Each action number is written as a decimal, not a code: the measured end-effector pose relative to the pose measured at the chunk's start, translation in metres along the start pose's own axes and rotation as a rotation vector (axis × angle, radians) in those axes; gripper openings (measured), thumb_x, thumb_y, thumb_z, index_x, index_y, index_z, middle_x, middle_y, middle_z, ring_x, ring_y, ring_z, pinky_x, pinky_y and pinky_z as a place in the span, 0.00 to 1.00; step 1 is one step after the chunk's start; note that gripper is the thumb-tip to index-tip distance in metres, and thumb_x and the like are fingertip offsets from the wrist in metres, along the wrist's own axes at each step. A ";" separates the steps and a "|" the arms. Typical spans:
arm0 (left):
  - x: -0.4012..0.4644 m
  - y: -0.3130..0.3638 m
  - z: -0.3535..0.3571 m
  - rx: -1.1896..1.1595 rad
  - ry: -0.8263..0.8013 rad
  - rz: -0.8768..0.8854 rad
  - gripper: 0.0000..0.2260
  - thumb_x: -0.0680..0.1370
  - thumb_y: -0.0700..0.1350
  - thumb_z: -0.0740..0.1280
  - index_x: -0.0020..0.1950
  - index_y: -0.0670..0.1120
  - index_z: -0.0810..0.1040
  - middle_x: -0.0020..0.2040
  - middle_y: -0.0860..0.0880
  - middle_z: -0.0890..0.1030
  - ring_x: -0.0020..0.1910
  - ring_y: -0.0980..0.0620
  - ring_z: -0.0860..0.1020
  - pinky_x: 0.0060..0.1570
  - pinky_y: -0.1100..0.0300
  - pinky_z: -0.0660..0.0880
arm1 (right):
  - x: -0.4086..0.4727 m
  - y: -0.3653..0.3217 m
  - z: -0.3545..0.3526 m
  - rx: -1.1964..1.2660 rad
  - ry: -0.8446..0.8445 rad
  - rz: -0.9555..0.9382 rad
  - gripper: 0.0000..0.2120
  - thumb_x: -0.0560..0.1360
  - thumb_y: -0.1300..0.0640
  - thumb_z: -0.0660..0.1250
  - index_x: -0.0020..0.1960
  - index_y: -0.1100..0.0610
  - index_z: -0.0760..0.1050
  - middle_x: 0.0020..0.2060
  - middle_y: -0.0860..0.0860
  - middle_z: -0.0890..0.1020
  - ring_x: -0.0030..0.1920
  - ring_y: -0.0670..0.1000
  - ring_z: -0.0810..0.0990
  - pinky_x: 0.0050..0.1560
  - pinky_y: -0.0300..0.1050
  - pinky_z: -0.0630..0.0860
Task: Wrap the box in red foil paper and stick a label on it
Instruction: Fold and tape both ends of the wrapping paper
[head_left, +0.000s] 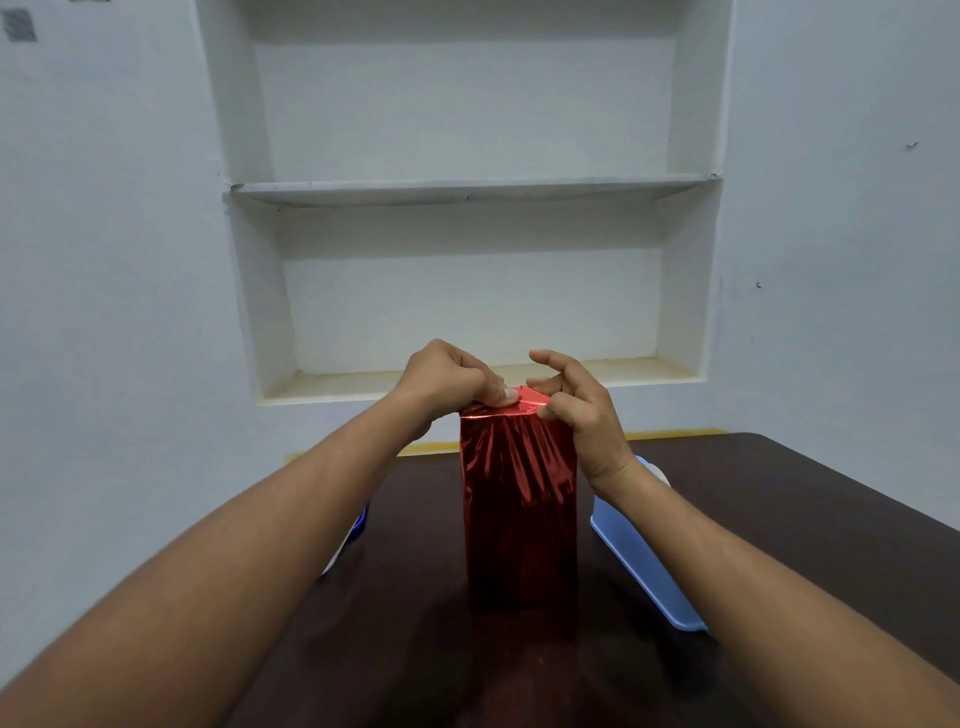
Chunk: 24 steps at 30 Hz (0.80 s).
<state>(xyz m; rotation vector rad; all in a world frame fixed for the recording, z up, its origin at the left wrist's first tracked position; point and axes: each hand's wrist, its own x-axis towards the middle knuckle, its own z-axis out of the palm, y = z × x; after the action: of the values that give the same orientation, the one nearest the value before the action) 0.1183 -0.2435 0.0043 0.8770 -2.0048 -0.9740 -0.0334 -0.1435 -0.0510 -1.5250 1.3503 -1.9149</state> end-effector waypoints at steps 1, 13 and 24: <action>0.001 -0.001 0.000 -0.018 0.003 -0.017 0.06 0.66 0.41 0.84 0.38 0.46 0.89 0.45 0.54 0.88 0.49 0.54 0.86 0.51 0.59 0.81 | 0.001 0.000 0.000 0.004 0.007 0.017 0.24 0.68 0.54 0.66 0.64 0.48 0.79 0.46 0.57 0.82 0.52 0.50 0.82 0.55 0.43 0.75; -0.002 -0.009 0.009 -0.211 0.081 -0.161 0.08 0.62 0.35 0.82 0.37 0.43 0.89 0.43 0.51 0.89 0.49 0.48 0.87 0.60 0.50 0.81 | 0.001 -0.004 0.011 -0.056 0.119 0.157 0.29 0.66 0.55 0.69 0.65 0.37 0.73 0.55 0.48 0.77 0.59 0.49 0.78 0.65 0.54 0.76; -0.024 -0.013 0.033 -0.732 0.109 -0.316 0.11 0.74 0.35 0.70 0.53 0.43 0.86 0.48 0.43 0.87 0.39 0.47 0.84 0.40 0.58 0.81 | 0.009 -0.028 0.006 0.199 0.035 0.488 0.23 0.73 0.72 0.60 0.63 0.57 0.80 0.56 0.55 0.80 0.39 0.49 0.80 0.37 0.41 0.77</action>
<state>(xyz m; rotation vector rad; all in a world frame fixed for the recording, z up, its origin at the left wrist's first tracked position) 0.1064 -0.2189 -0.0289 0.8042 -1.2679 -1.6498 -0.0234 -0.1390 -0.0226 -0.9620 1.3456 -1.7059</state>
